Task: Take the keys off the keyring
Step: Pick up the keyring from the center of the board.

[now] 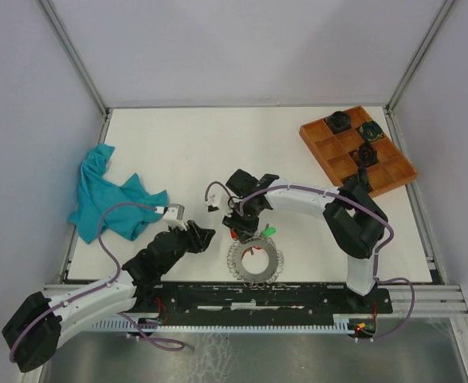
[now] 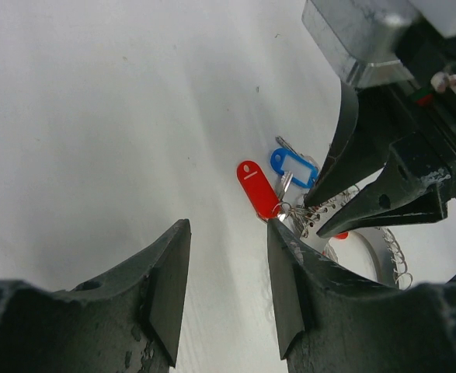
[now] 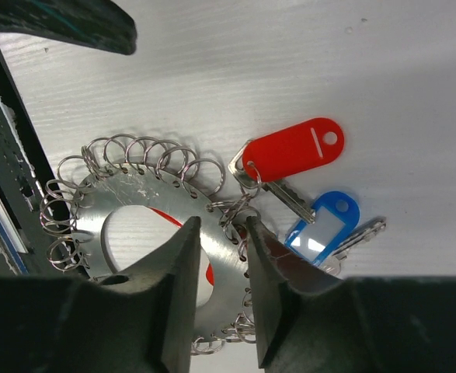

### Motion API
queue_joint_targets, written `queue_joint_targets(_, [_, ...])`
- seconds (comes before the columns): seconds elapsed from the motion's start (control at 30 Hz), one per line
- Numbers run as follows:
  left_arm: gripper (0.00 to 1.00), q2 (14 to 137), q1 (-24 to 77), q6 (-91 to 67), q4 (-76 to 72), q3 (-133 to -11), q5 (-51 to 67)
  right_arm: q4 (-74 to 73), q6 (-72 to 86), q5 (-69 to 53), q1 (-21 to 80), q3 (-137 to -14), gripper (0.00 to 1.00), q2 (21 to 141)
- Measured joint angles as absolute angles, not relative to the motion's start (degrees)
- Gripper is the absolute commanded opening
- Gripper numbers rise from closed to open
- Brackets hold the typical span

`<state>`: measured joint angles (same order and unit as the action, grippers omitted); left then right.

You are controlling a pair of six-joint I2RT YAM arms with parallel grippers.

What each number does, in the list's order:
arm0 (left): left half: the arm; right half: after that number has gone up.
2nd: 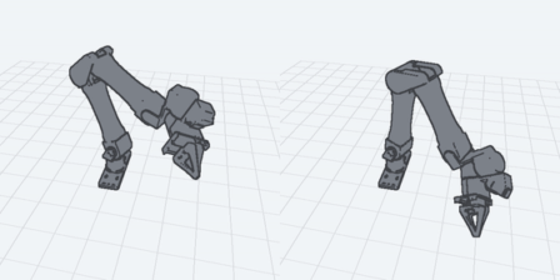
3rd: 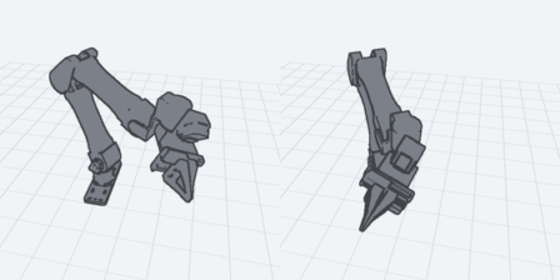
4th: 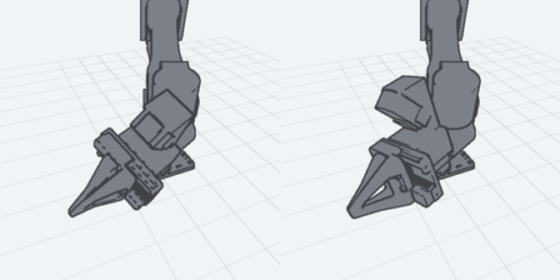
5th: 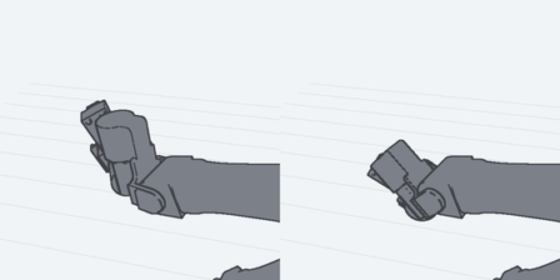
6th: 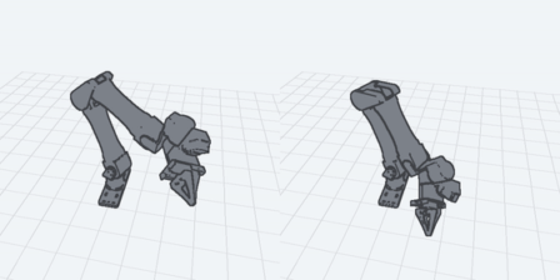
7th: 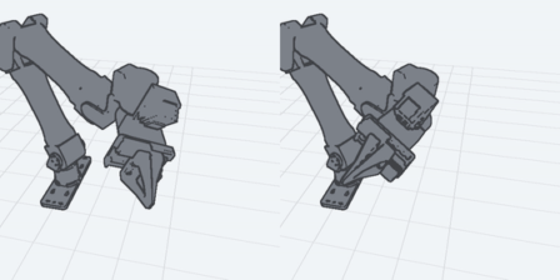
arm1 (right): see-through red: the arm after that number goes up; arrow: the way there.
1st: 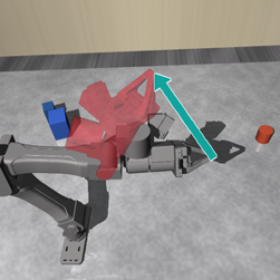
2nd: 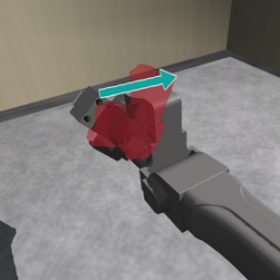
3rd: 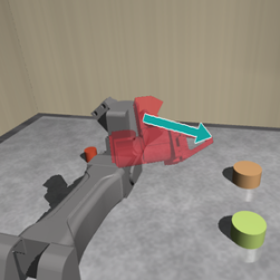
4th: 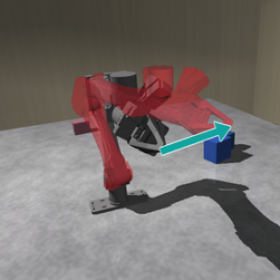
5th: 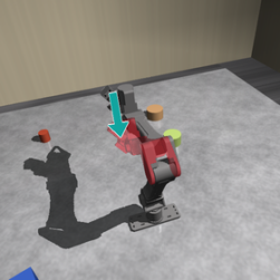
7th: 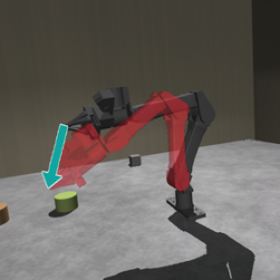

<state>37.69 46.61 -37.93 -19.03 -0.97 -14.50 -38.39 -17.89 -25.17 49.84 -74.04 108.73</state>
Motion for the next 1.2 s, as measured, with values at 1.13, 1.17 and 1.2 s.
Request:
queue_joint_targets(1.13, [0.51, 40.82, 46.61, -42.74, -24.56, -0.73, -5.41, -39.9, -28.32, -37.43, 44.69, -69.41, 0.42, 100.33])
queue_joint_targets(1.17, [0.51, 40.84, 46.61, -42.81, -24.58, -0.73, -5.43, -39.16, -27.07, -38.11, 45.01, -68.79, 0.42, 100.47])
queue_joint_targets(1.2, [0.51, 40.84, 46.61, -42.83, -24.56, -0.73, -5.45, -38.37, -25.67, -38.57, 45.34, -68.4, 0.42, 100.64])
